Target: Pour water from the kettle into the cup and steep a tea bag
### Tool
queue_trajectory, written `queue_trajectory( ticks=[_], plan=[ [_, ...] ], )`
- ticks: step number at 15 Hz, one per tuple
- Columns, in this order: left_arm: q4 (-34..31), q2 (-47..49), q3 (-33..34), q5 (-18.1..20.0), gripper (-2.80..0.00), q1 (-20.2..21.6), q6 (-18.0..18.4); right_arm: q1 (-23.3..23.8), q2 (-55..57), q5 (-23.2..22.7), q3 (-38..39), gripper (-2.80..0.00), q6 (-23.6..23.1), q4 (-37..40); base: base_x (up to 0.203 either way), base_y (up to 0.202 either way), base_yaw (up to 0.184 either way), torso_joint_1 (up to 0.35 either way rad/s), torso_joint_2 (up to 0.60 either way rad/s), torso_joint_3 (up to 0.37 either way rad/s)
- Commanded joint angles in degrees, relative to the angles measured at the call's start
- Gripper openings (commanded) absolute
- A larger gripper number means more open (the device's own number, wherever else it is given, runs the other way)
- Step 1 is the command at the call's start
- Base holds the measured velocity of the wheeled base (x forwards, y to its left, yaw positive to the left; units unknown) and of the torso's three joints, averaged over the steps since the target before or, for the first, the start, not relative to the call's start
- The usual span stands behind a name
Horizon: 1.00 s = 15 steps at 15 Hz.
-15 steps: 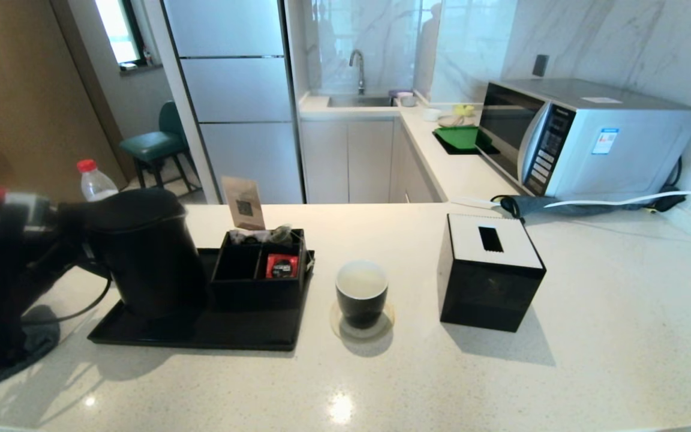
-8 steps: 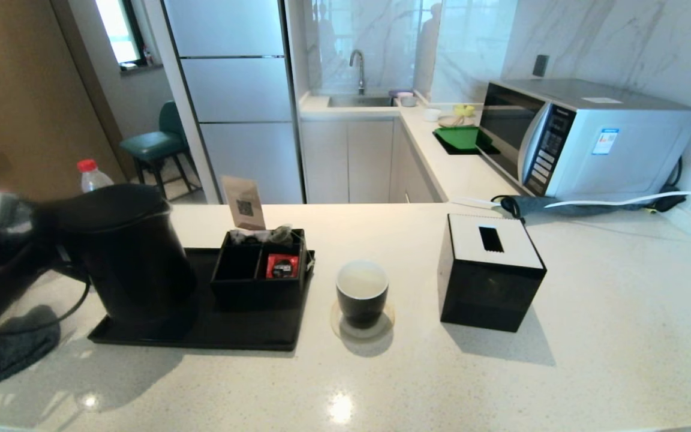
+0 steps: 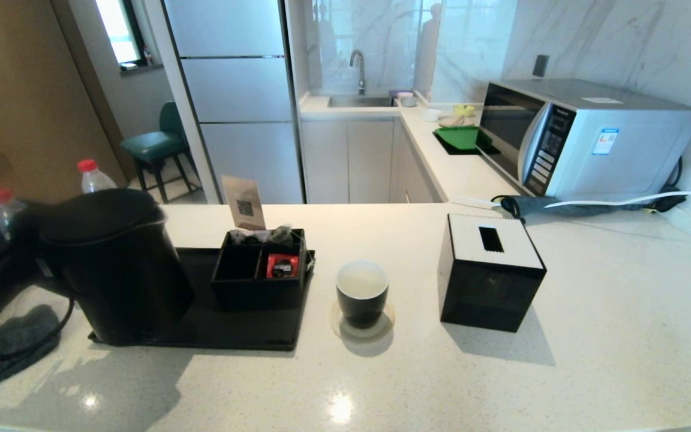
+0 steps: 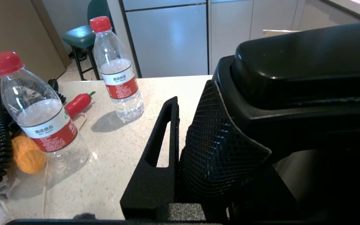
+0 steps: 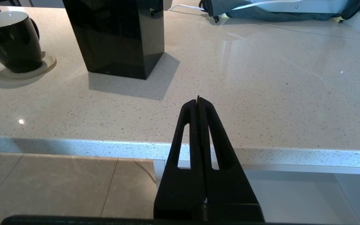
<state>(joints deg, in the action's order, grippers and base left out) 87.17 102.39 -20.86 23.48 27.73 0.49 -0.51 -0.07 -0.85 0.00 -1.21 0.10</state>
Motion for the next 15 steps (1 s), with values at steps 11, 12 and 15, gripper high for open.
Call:
queue_trajectory(
  ticks=[11, 12, 15],
  plan=[
    [2.78, -12.87, 10.89, -1.91, -2.80, -14.87, -0.34, -0.02, 0.07, -0.03, 0.00, -2.80, -0.03, -0.01, 0.000, 0.000, 0.000, 0.000, 0.00, 0.000],
    [2.78, -12.85, 10.72, -3.57, -2.80, -17.41, -0.73, -0.02, 0.07, -0.03, 0.00, -2.80, -0.02, -0.01, 0.000, 0.000, 0.000, 0.000, 0.00, 0.000],
    [2.78, -11.89, 9.78, -11.24, -2.80, -25.13, -0.96, -0.02, 0.07, -0.03, 0.00, -2.80, -0.02, -0.01, 0.000, 0.000, 0.000, 0.000, 0.00, 0.000]
  ],
)
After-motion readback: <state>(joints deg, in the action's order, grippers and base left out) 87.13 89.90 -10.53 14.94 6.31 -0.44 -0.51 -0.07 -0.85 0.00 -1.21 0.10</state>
